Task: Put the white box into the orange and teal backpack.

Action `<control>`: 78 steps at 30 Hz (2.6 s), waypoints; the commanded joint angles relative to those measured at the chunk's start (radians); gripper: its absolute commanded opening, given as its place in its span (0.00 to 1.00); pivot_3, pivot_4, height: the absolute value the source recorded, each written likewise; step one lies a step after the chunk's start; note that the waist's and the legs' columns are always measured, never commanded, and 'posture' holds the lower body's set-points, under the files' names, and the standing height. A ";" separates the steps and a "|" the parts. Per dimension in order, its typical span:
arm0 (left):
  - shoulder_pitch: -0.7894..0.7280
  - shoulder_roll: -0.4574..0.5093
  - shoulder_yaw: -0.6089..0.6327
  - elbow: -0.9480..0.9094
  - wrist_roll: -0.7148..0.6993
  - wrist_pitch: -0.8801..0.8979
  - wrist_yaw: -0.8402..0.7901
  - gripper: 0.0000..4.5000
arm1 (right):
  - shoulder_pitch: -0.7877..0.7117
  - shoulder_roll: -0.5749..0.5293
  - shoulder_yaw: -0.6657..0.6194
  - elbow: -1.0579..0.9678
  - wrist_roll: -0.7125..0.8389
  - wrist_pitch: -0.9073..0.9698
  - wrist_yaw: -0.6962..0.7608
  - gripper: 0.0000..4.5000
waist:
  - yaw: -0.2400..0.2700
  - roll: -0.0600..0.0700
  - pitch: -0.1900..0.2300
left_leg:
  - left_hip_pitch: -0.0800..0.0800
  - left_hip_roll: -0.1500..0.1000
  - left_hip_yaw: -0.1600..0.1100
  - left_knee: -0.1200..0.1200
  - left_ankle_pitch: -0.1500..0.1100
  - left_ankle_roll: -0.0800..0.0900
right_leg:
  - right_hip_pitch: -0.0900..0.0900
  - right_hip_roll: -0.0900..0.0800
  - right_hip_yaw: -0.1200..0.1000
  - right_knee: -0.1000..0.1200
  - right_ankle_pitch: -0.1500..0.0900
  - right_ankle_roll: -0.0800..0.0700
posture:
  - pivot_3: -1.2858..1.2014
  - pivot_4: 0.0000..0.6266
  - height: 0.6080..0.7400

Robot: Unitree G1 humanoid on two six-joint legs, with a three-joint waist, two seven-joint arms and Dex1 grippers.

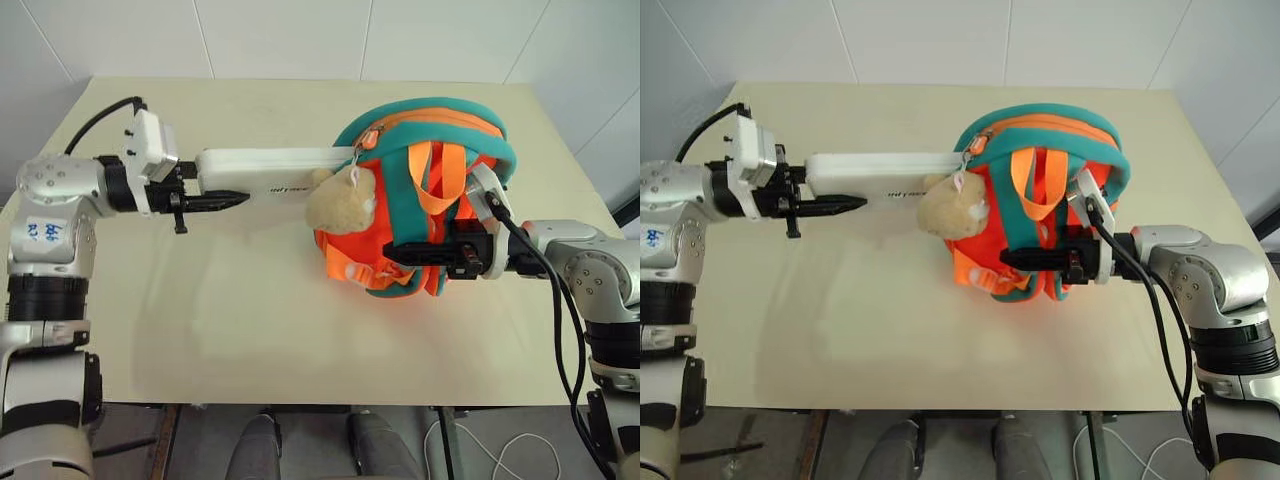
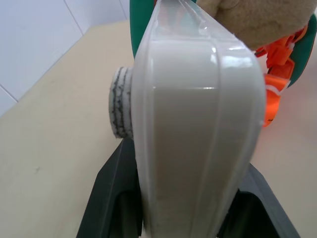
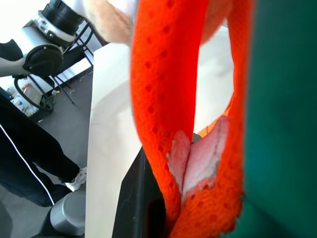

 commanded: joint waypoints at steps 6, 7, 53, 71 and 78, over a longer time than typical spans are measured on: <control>-0.200 -0.202 -0.152 0.083 0.083 0.124 0.004 0.28 | -0.033 0.019 -0.024 -0.040 0.026 0.009 -0.016 0.02 | 0.008 0.000 0.000 | -0.002 -0.001 -0.001 0.004 0.000 0.000 | 0.000 0.000 0.000 0.002 0.000 0.000 | 0.52 0.24 1.00; -0.215 -0.227 -0.168 0.097 0.094 0.132 0.007 0.28 | -0.036 0.021 -0.024 -0.041 0.025 0.011 -0.017 0.02 | 0.009 0.000 0.000 | -0.002 -0.001 -0.001 0.004 0.000 0.001 | 0.000 0.000 0.000 0.002 0.000 0.000 | 0.52 0.24 1.00; -0.054 -0.252 -0.020 -0.294 -0.187 0.320 -0.067 0.88 | -0.013 0.075 -0.015 -0.013 -0.040 -0.027 -0.058 0.02 | 0.001 0.001 0.000 | -0.004 0.000 -0.003 0.013 -0.001 0.001 | 0.000 0.001 -0.001 0.008 -0.001 0.001 | 0.52 0.24 1.00; -0.071 -0.253 -0.065 -0.180 0.022 0.089 0.095 0.01 | -0.008 0.096 -0.027 -0.021 -0.043 -0.039 -0.081 0.02 | 0.001 0.001 0.000 | -0.004 0.000 -0.003 0.014 -0.001 0.001 | 0.001 0.001 -0.001 0.008 0.000 0.002 | 0.52 0.24 1.00; -0.089 -0.241 -0.048 -0.153 0.003 0.107 0.118 0.01 | 0.000 0.101 -0.028 -0.026 -0.042 -0.043 -0.089 0.02 | 0.000 0.001 0.000 | -0.004 0.000 -0.003 0.013 -0.001 0.001 | 0.001 0.001 -0.001 0.007 0.000 0.002 | 0.52 0.24 1.00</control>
